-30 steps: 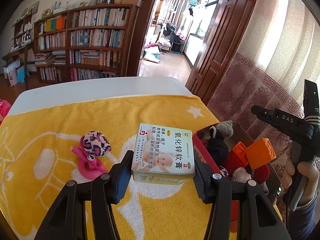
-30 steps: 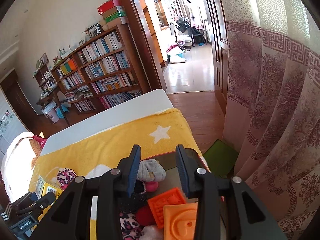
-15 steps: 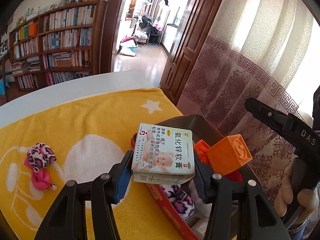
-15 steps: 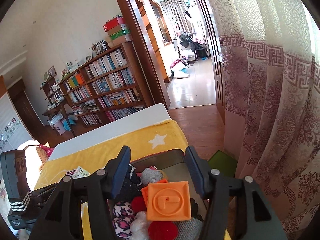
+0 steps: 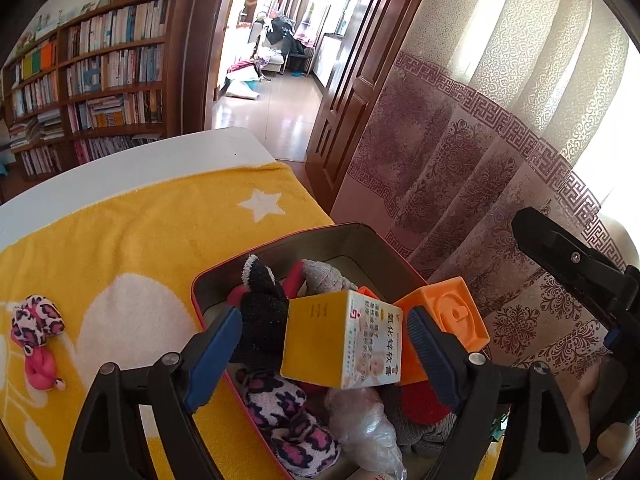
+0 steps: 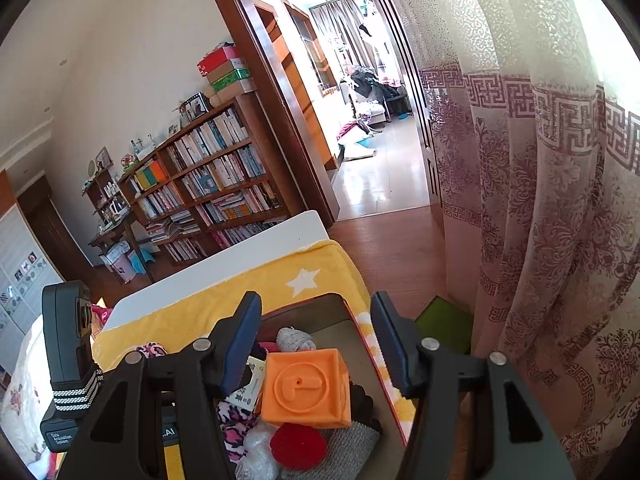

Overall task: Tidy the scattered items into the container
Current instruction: 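Lower the medicine box and grey mouse into the red tin and open both grippers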

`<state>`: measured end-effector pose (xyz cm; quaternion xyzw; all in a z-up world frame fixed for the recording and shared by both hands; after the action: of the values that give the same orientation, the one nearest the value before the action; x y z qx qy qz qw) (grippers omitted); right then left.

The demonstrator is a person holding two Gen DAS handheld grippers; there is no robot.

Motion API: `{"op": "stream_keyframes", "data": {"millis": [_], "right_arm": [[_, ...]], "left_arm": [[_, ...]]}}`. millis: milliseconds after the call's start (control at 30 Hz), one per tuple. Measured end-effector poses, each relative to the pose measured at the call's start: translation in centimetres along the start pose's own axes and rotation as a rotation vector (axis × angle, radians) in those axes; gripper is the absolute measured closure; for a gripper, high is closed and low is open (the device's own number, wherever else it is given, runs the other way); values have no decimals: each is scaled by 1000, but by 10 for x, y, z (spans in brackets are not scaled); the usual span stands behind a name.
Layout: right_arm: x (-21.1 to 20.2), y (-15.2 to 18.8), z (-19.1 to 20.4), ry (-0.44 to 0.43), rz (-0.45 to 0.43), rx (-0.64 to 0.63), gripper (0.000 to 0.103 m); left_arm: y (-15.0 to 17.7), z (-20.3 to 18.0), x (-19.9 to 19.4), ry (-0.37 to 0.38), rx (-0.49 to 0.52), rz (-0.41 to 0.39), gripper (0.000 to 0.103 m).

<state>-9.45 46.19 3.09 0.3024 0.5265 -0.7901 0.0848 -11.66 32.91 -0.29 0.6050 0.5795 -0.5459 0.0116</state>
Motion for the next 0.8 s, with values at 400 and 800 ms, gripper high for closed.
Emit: {"op": "stream_keyframes", "data": {"millis": [400,800], "right_arm": [[-10,3,22,-26,1,-16,38],[-9,22,81,-90,33,-82,35]], "left_arm": [[8,26,-31,-15,-65,-46,17],[34,101,-85,-105,-189,-106,17]]}}
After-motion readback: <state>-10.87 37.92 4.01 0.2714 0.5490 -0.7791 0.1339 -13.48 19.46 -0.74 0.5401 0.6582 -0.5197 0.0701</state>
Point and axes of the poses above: each gripper's, at about its wrist camera, not at the fingertips, and x roughly the way its jaws point, z to its left, y to its underside, the point moved 6 cm from there along x, roughly the way its jaws point, and after that the axes turned 9 degrees about y, right-handed, at the moved point
